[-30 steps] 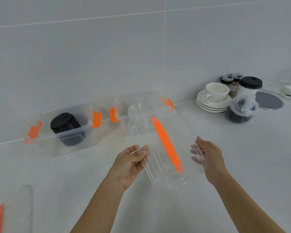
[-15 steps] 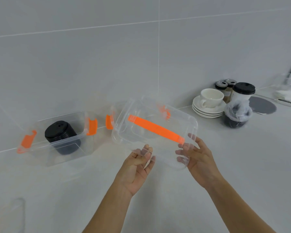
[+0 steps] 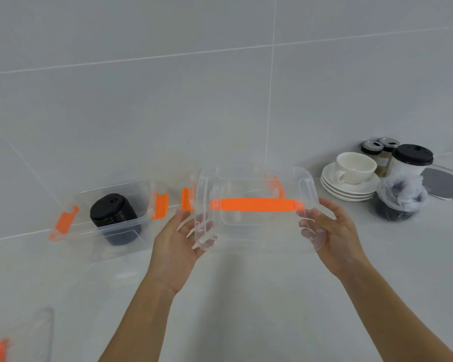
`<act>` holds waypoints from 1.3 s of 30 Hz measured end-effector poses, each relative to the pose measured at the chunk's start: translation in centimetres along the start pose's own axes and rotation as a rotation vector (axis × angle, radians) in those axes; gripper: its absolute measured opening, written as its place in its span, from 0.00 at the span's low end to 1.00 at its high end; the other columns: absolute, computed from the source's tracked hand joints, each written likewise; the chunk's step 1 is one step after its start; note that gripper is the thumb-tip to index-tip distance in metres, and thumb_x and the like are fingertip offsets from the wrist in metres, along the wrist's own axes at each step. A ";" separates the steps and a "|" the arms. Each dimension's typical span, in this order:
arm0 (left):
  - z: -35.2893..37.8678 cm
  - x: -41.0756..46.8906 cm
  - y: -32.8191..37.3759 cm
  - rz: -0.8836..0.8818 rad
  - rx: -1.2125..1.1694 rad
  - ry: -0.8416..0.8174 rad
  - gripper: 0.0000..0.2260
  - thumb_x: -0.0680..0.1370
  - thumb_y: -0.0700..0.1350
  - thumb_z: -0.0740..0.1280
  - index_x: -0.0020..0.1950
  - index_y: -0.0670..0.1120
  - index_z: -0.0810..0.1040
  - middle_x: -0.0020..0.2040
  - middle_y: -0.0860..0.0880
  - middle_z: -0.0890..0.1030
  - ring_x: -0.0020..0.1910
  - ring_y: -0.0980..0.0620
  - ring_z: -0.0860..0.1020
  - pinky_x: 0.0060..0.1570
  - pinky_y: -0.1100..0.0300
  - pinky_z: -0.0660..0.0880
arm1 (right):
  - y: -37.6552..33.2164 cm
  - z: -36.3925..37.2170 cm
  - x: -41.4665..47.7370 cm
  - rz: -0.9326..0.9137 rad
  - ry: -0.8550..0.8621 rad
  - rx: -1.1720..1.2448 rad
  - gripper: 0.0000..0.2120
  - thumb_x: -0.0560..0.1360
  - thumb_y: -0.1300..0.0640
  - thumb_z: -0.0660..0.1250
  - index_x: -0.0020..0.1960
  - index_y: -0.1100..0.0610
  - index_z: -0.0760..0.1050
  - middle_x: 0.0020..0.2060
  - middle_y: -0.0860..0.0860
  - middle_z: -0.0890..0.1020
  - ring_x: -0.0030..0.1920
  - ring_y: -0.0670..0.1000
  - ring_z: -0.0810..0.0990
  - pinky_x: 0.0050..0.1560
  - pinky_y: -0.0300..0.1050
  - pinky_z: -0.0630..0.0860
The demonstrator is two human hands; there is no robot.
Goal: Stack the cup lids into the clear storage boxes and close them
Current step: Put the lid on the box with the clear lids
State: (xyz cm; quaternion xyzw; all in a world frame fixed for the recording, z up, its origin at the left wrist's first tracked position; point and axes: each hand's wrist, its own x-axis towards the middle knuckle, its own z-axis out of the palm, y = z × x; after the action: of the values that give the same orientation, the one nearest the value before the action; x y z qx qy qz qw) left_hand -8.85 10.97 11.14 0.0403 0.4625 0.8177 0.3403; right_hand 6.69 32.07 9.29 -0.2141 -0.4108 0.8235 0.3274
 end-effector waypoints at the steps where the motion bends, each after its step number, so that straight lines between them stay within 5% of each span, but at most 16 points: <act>1: 0.2 0.2 0.1 0.022 0.027 0.000 0.14 0.73 0.50 0.65 0.54 0.44 0.75 0.51 0.43 0.81 0.50 0.42 0.80 0.52 0.45 0.75 | 0.2 0.2 0.3 0.001 -0.008 -0.021 0.14 0.74 0.72 0.58 0.51 0.56 0.72 0.41 0.63 0.79 0.29 0.53 0.78 0.27 0.39 0.73; 8: -0.2 1.5 -0.4 0.078 0.229 0.064 0.09 0.80 0.45 0.61 0.58 0.44 0.72 0.54 0.43 0.82 0.47 0.46 0.82 0.38 0.58 0.78 | 1.8 0.7 2.5 0.027 0.105 -0.149 0.12 0.73 0.65 0.66 0.54 0.56 0.70 0.40 0.57 0.79 0.31 0.52 0.77 0.32 0.45 0.70; 12: -0.5 2.9 -1.1 0.124 0.315 0.120 0.10 0.77 0.46 0.65 0.56 0.45 0.71 0.57 0.47 0.80 0.55 0.48 0.80 0.42 0.59 0.73 | 2.3 1.4 3.9 -0.032 0.116 -0.279 0.21 0.68 0.60 0.71 0.59 0.55 0.69 0.45 0.56 0.79 0.38 0.52 0.79 0.38 0.45 0.69; 15: -0.1 4.2 -0.6 0.199 0.360 0.116 0.21 0.72 0.51 0.70 0.61 0.45 0.72 0.57 0.52 0.77 0.58 0.51 0.75 0.48 0.60 0.71 | 2.1 2.5 5.2 -0.072 0.090 -0.374 0.29 0.64 0.49 0.69 0.63 0.55 0.70 0.57 0.57 0.79 0.50 0.52 0.79 0.43 0.43 0.68; 18: 0.6 6.2 0.2 0.227 0.425 0.114 0.28 0.71 0.54 0.69 0.69 0.51 0.68 0.61 0.58 0.71 0.63 0.54 0.69 0.65 0.57 0.66 | 2.0 3.6 7.2 -0.056 0.031 -0.427 0.33 0.68 0.45 0.69 0.70 0.54 0.66 0.67 0.50 0.71 0.66 0.52 0.70 0.56 0.40 0.64; 21: 1.5 7.9 1.1 0.181 0.480 0.123 0.31 0.75 0.56 0.66 0.75 0.58 0.57 0.65 0.60 0.63 0.65 0.57 0.62 0.64 0.57 0.57 | 1.7 5.1 9.2 0.001 -0.020 -0.469 0.30 0.76 0.48 0.64 0.75 0.52 0.59 0.72 0.47 0.64 0.73 0.49 0.62 0.62 0.41 0.57; 26: 1.3 10.7 2.4 0.132 0.647 0.137 0.29 0.78 0.54 0.61 0.76 0.57 0.52 0.75 0.55 0.60 0.71 0.54 0.61 0.60 0.60 0.57 | 2.3 5.8 12.9 0.003 -0.049 -0.654 0.34 0.73 0.40 0.64 0.75 0.48 0.57 0.74 0.44 0.63 0.75 0.50 0.57 0.75 0.54 0.53; 30: 0.9 11.9 1.8 0.146 0.699 0.104 0.31 0.79 0.51 0.62 0.77 0.55 0.49 0.77 0.58 0.54 0.75 0.55 0.56 0.68 0.58 0.57 | 2.7 5.3 14.4 -0.006 -0.051 -0.670 0.31 0.75 0.44 0.63 0.75 0.48 0.57 0.74 0.44 0.62 0.74 0.48 0.60 0.64 0.45 0.61; 34: 0.1 12.3 0.6 0.117 0.708 0.089 0.32 0.79 0.50 0.61 0.78 0.57 0.46 0.78 0.58 0.51 0.76 0.55 0.54 0.70 0.57 0.55 | 4.1 4.4 14.4 -0.007 -0.082 -0.704 0.32 0.76 0.48 0.64 0.76 0.48 0.55 0.75 0.43 0.60 0.75 0.45 0.58 0.72 0.47 0.56; 39: -0.5 13.0 0.3 0.073 0.794 0.094 0.32 0.80 0.51 0.59 0.78 0.56 0.43 0.79 0.56 0.50 0.77 0.53 0.54 0.70 0.56 0.55 | 4.8 4.2 14.7 -0.008 -0.042 -0.749 0.32 0.76 0.50 0.65 0.76 0.49 0.55 0.75 0.45 0.60 0.75 0.46 0.59 0.71 0.44 0.56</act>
State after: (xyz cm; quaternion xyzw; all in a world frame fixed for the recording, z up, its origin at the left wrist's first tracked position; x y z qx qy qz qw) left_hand -19.09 18.21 7.84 0.1474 0.7559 0.5879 0.2476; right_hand -7.83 38.17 6.58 -0.3003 -0.6910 0.6192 0.2211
